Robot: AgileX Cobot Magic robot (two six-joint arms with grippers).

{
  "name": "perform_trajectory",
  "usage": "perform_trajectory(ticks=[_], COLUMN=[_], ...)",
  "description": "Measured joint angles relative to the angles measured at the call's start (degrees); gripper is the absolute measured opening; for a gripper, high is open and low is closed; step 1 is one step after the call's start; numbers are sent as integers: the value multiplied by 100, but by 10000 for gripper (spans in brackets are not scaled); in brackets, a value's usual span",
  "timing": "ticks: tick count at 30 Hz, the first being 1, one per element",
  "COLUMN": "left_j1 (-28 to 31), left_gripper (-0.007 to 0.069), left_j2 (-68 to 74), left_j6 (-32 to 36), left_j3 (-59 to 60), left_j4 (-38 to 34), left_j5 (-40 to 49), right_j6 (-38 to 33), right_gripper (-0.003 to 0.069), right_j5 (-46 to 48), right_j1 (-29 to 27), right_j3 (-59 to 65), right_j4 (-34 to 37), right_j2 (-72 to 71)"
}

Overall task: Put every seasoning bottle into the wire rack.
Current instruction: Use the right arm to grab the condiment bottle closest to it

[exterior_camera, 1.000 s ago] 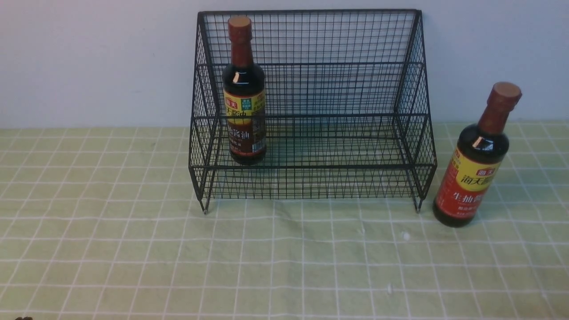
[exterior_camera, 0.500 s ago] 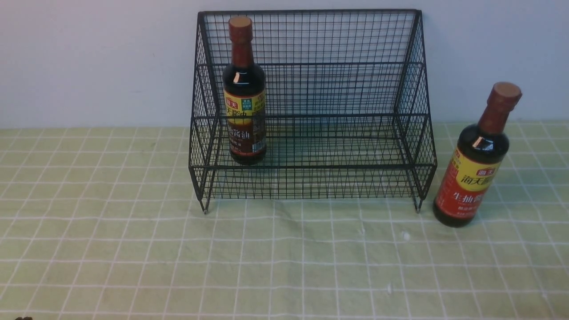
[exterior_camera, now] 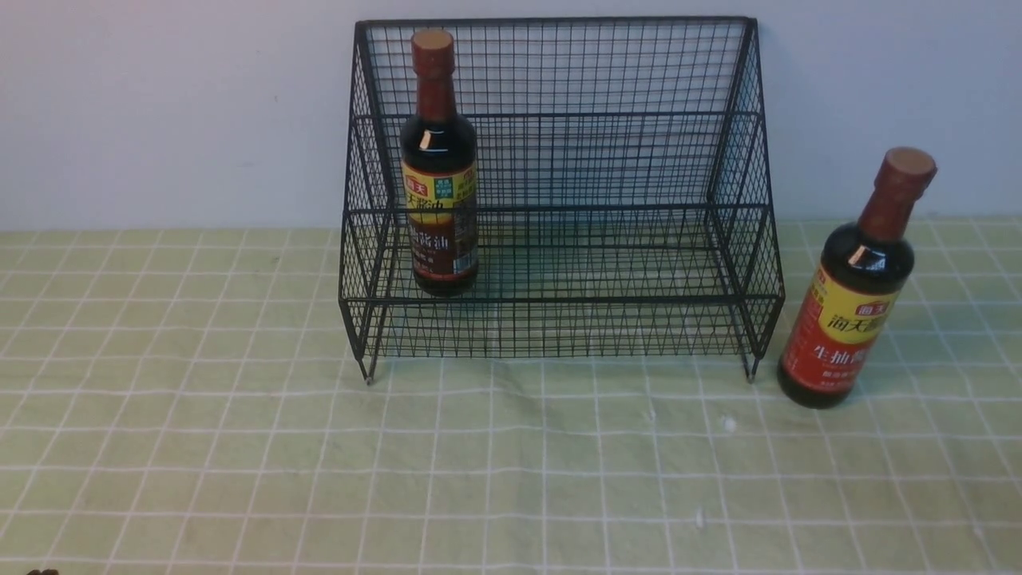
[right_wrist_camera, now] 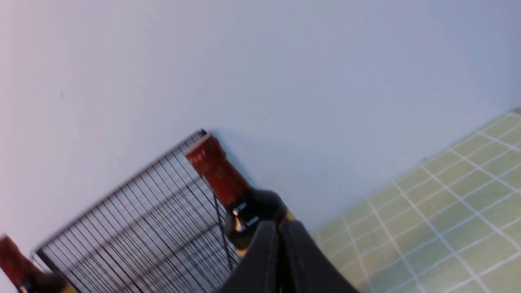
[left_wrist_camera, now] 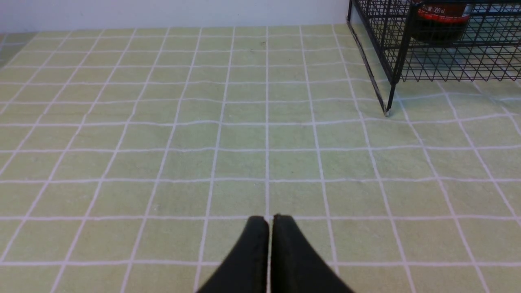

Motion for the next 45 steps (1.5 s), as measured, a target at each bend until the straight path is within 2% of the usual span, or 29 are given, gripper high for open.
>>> perform_trajectory(ticks=[9,14,16,21,26,31,33,34,36,39,45], left_j1=[0,0,0,0,0,0,0,0,0,0,0], left_gripper=[-7,-7,-7,-7,-7,-7,-7,-7,-7,-7,-7], left_j2=[0,0,0,0,0,0,0,0,0,0,0], left_j6=[0,0,0,0,0,0,0,0,0,0,0], left_j3=[0,0,0,0,0,0,0,0,0,0,0], left_j4=[0,0,0,0,0,0,0,0,-4,-4,-4], left_j5=[0,0,0,0,0,0,0,0,0,0,0], right_j6=[-119,-539,-651,-783,-1330,-1529,-1621,-1631,-1663,-1663,-1669], right_gripper=[-14,-14,-4,36,144,253,349,355,434,512,554], right_j5=[-516,-103,292,847,1221,1225,1109,1094,835,480,-65], right_j1=[0,0,0,0,380,913,1271,1287,1376,1376,1376], right_j3=[-36,-810,-1581,-2550,-3616,-4150,-4465,-4484,-4670,-4777,-4853], right_j4=[148,-667,-1226,-1856,-1957,-1963,-2003,-2009,-2104,-2104,-2104], right_j2=[0,218,876,2220,4201,5169,5913,5913,6477,6984,7610])
